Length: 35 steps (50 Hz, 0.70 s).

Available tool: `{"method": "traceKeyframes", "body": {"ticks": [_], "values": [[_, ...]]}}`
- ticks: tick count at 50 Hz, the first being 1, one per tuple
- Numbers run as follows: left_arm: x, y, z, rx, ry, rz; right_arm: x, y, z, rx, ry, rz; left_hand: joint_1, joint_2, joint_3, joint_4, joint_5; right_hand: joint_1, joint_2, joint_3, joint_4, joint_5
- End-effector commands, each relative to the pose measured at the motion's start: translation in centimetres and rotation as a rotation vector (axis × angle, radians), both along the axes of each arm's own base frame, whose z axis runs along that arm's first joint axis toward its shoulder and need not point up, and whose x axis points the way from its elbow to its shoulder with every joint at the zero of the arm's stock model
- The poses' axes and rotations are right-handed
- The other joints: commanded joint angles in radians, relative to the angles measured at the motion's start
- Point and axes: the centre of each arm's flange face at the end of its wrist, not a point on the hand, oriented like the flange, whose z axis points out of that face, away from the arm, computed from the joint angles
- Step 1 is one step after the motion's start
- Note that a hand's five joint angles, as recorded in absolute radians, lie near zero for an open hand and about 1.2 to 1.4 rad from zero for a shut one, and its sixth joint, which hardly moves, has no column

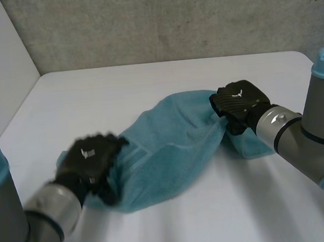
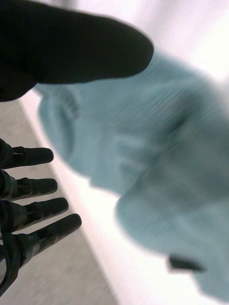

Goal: Fold the laundry

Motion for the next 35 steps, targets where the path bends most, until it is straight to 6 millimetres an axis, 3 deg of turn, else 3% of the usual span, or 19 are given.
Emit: {"method": "traceKeyframes", "body": {"ticks": [1,5,7,8,10,15,25,29,31,35], "values": [[-1.5,-5.9,3.4,-0.206,0.119,0.052,-0.2,0.9,1.8,-0.079,-0.041,0.017,0.018,0.019,0.02,0.021,0.024,0.421,0.221,0.214,0.204,0.231],[-2.7,-7.8,2.8,-0.221,0.129,0.046,-0.3,1.3,2.6,-0.121,-0.061,0.029,0.035,0.037,0.038,0.039,0.041,0.421,0.221,0.214,0.204,0.231],[-4.1,-9.3,1.1,-0.182,0.115,0.016,-0.4,1.7,3.4,-0.172,-0.085,0.038,0.1,0.101,0.102,0.103,0.106,0.421,0.221,0.214,0.204,0.231],[-4.1,-9.3,1.1,-0.182,0.115,0.016,-0.4,1.7,3.5,-0.173,-0.085,0.038,0.1,0.102,0.103,0.104,0.106,0.421,0.221,0.214,0.204,0.231],[-5.6,-9.9,-0.9,-0.114,0.094,-0.044,-0.5,2.1,4.3,-0.22,-0.105,0.043,0.141,0.143,0.143,0.144,0.147,0.421,0.221,0.214,0.204,0.231],[-7.4,-10.3,-3.6,0.002,0.09,-0.17,-0.5,3.0,5.9,-0.289,-0.143,0.07,0.153,0.155,0.156,0.157,0.159,0.421,0.221,0.214,0.204,0.231],[-10.1,-9.4,-5.7,0.281,0.268,-0.421,0.0,4.9,8.8,-0.379,-0.185,0.129,0.106,0.107,0.108,0.109,0.112,0.421,0.221,0.214,0.204,0.231],[-10.2,-9.5,-6.1,0.3,0.27,-0.419,0.0,4.5,8.9,-0.387,-0.18,0.121,0.376,0.378,0.379,0.38,0.382,0.421,0.221,0.214,0.204,0.231],[-9.9,-10.2,-6.0,0.283,0.267,-0.371,0.0,4.3,8.8,-0.388,-0.173,0.115,1.033,1.035,1.036,1.037,1.039,0.421,0.221,0.214,0.204,0.231],[-9.1,-11.1,-6.0,0.235,0.236,-0.256,0.2,3.1,7.5,-0.358,-0.141,0.101,1.124,1.126,1.127,1.128,1.13,0.421,0.221,0.214,0.204,0.231]]}}
